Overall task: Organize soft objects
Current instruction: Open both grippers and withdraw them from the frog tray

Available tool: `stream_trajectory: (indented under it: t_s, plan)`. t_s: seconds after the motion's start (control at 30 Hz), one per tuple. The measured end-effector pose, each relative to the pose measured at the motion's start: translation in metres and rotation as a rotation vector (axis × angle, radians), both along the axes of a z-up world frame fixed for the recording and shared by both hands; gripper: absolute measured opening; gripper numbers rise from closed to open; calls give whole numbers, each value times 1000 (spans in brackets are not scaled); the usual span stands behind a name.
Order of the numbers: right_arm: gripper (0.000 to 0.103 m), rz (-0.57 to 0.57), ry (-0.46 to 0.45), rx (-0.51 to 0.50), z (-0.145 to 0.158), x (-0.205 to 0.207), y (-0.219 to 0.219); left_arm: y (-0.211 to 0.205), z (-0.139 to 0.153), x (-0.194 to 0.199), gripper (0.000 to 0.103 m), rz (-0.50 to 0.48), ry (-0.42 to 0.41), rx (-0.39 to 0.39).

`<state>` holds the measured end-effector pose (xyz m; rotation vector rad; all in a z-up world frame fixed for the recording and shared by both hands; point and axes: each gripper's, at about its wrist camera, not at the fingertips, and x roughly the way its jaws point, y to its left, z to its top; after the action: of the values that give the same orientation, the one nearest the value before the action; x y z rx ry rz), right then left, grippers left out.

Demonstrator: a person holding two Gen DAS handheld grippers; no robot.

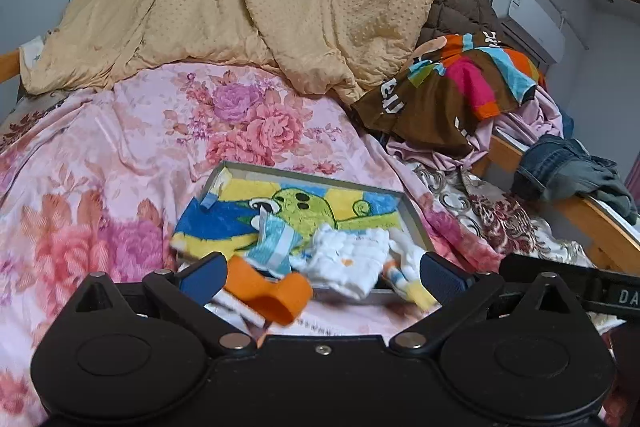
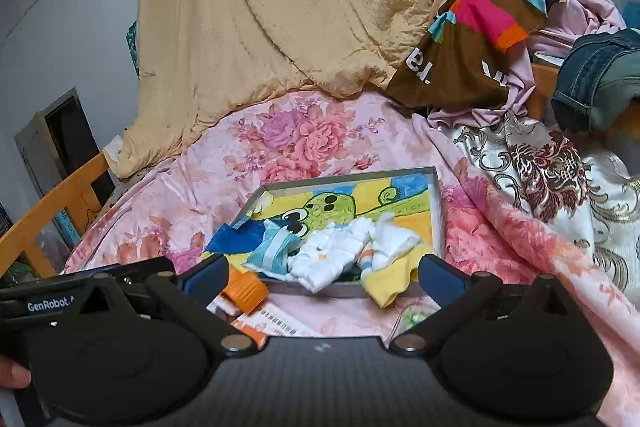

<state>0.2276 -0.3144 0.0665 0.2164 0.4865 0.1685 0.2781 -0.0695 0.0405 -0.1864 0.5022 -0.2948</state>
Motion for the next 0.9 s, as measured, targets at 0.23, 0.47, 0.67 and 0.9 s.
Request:
stream_trajectory:
  t_s: [0.23,0.47,0.67,0.9]
  plan:
    - [103,-20,-1,-27,-20,-36,19,15,-10,-37,102,35,-5,-32]
    - [103,-35,-95,-48,-26,-71,31,30,-22,-65,102,55,-10,-13]
    - [103,-47,-179,-42,-25,-96,35,41,-23,-92,102,51,-64,-12]
    - [103,-71,-176,-34,-38,-124,36,50,-27,-120,102,52,-105,-22]
